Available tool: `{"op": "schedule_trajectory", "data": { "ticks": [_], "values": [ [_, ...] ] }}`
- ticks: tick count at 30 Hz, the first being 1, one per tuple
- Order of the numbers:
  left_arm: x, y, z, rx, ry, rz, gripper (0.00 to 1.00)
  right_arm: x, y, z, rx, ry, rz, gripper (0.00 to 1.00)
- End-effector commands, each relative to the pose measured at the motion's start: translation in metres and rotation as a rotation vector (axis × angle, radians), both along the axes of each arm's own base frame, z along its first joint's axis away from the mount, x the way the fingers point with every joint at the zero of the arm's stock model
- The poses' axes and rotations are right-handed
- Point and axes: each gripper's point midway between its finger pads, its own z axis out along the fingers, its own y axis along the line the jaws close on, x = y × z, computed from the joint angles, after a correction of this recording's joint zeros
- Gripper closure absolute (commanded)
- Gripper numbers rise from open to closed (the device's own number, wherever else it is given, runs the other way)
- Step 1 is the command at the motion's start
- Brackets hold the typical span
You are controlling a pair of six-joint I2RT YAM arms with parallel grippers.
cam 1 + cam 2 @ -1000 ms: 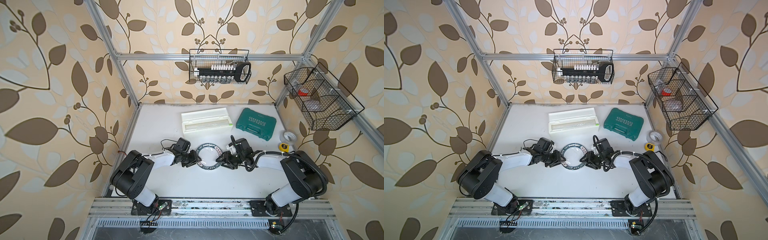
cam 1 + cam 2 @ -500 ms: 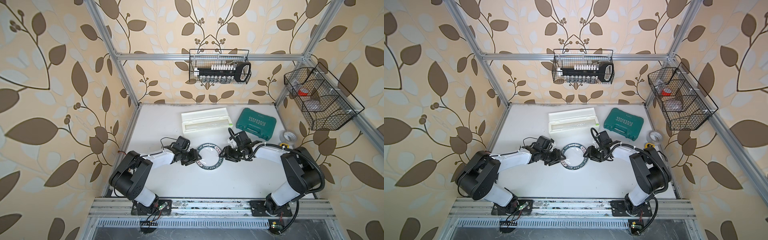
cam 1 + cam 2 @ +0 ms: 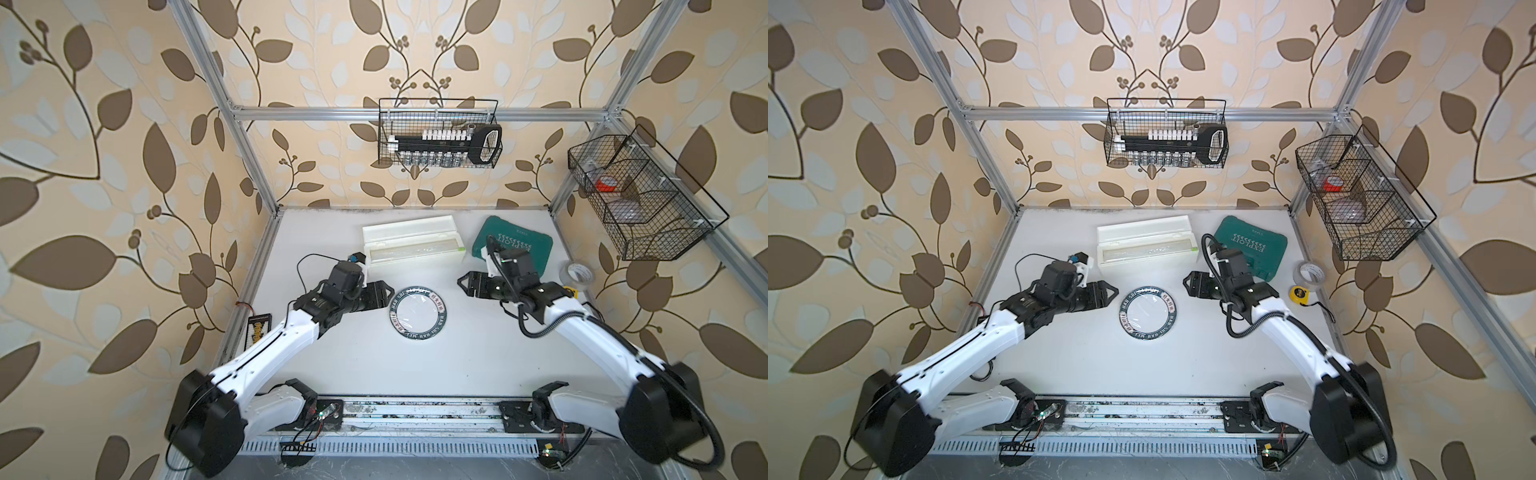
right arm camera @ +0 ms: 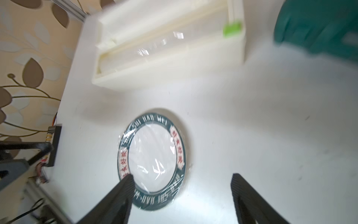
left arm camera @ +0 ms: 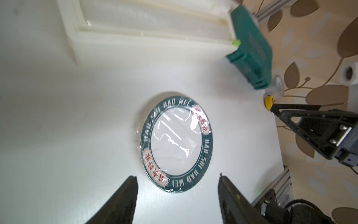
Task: Wrap the plate with plastic wrap
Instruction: Reset both arms
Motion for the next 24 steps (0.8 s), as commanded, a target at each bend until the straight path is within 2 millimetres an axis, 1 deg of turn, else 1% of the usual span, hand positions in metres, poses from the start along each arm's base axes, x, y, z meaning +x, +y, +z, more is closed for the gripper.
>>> {"op": "schedule_trajectory", "data": {
  "ticks": [1, 3, 4, 6, 8, 9, 11, 12, 15, 17, 18, 19, 21, 22, 24],
  "values": [
    [0.018, 0.043, 0.018, 0.231, -0.276, 0.129, 0.26, 0.011, -0.047, 0.033, -0.182, -0.351, -0.17, 0.02],
    [0.037, 0.067, 0.03, 0.34, -0.368, 0.258, 0.22, 0.013, -0.076, 0.06, -0.199, -0.529, -0.335, 0.01],
    [0.044, 0.08, 0.033, 0.397, -0.395, 0.331, 0.21, 0.015, -0.089, 0.067, -0.231, -0.577, -0.398, 0.02],
    [0.054, 0.119, 0.034, 0.553, -0.444, 0.532, 0.16, 0.019, -0.121, 0.068, -0.347, -0.584, -0.52, 0.01],
    [0.055, 0.149, 0.025, 0.654, -0.451, 0.663, 0.12, 0.022, -0.143, 0.055, -0.438, -0.557, -0.569, 0.01],
    [0.053, 0.162, 0.015, 0.678, -0.426, 0.691, 0.13, 0.023, -0.153, 0.045, -0.46, -0.545, -0.59, 0.01],
    [0.053, 0.176, -0.01, 0.665, -0.4, 0.695, 0.12, 0.024, -0.172, 0.025, -0.452, -0.508, -0.626, 0.01],
    [0.053, 0.183, -0.024, 0.64, -0.387, 0.703, 0.12, 0.026, -0.179, 0.016, -0.443, -0.503, -0.628, 0.01],
    [0.058, 0.193, -0.046, 0.605, -0.387, 0.682, 0.1, 0.031, -0.189, -0.011, -0.461, -0.47, -0.645, 0.01],
    [0.067, 0.192, -0.063, 0.557, -0.364, 0.61, 0.1, 0.037, -0.186, -0.025, -0.417, -0.459, -0.627, 0.02],
    [0.071, 0.194, -0.072, 0.568, -0.347, 0.6, 0.1, 0.039, -0.183, -0.031, -0.387, -0.452, -0.614, 0.01],
    [0.076, 0.197, -0.072, 0.592, -0.368, 0.604, 0.1, 0.041, -0.18, -0.033, -0.376, -0.463, -0.592, 0.01],
    [0.085, 0.19, -0.071, 0.604, -0.408, 0.506, 0.1, 0.045, -0.175, -0.045, -0.371, -0.445, -0.548, 0.01],
    [0.09, 0.189, -0.069, 0.589, -0.43, 0.493, 0.09, 0.046, -0.173, -0.051, -0.369, -0.444, -0.528, 0.01],
    [0.097, 0.193, -0.085, 0.561, -0.378, 0.475, 0.09, 0.048, -0.165, -0.063, -0.364, -0.459, -0.477, 0.01]
  ]
}}
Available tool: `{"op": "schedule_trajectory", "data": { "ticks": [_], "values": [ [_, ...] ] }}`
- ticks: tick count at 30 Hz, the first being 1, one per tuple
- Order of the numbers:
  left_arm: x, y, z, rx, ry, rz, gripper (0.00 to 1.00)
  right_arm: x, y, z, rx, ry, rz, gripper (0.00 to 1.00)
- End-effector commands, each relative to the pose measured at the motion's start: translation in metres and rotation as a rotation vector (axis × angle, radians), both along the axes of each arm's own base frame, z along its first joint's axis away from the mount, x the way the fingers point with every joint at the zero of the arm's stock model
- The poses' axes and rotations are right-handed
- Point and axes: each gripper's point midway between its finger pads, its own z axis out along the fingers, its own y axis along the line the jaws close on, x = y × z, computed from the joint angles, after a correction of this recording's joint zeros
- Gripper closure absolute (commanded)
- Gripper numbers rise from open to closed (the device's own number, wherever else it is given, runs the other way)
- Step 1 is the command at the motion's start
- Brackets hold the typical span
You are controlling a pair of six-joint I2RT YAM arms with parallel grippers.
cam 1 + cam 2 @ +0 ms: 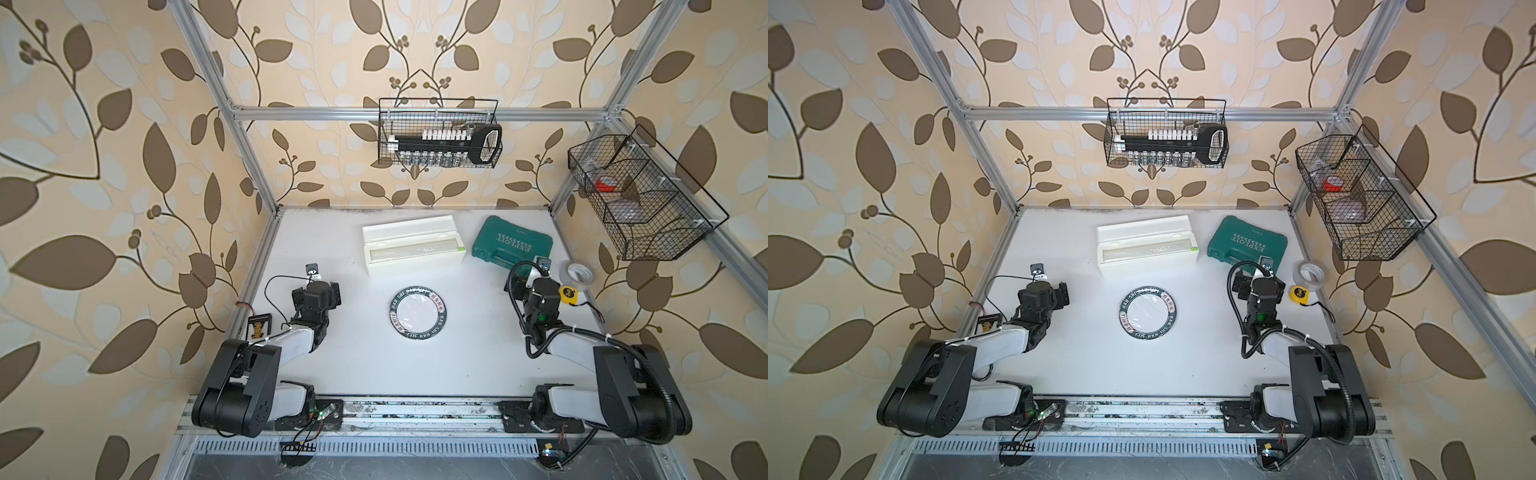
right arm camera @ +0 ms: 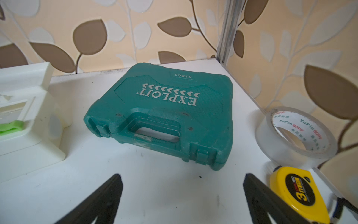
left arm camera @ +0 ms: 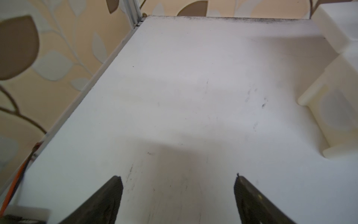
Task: Wrap the plate with plastic wrap
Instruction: Reset both arms
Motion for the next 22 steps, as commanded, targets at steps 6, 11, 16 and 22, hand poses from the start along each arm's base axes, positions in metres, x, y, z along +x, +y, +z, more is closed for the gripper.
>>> {"op": "schedule_trajectory", "data": {
  "ticks": [6, 11, 16, 22],
  "values": [
    [0.032, 0.001, 0.0, -0.064, -0.093, -0.075, 0.01, 0.014, 0.025, -0.007, -0.001, -0.077, 0.153, 0.02],
    [0.032, 0.0, 0.001, -0.064, -0.069, -0.074, 0.01, 0.013, 0.024, -0.009, 0.004, -0.056, 0.146, 0.01],
    [0.032, -0.001, 0.001, -0.062, -0.068, -0.077, 0.01, 0.014, 0.024, -0.009, 0.003, -0.057, 0.147, 0.01],
    [0.032, -0.004, 0.001, -0.041, -0.071, -0.081, 0.01, 0.013, 0.024, -0.009, 0.003, -0.058, 0.147, 0.01]
  ]
}}
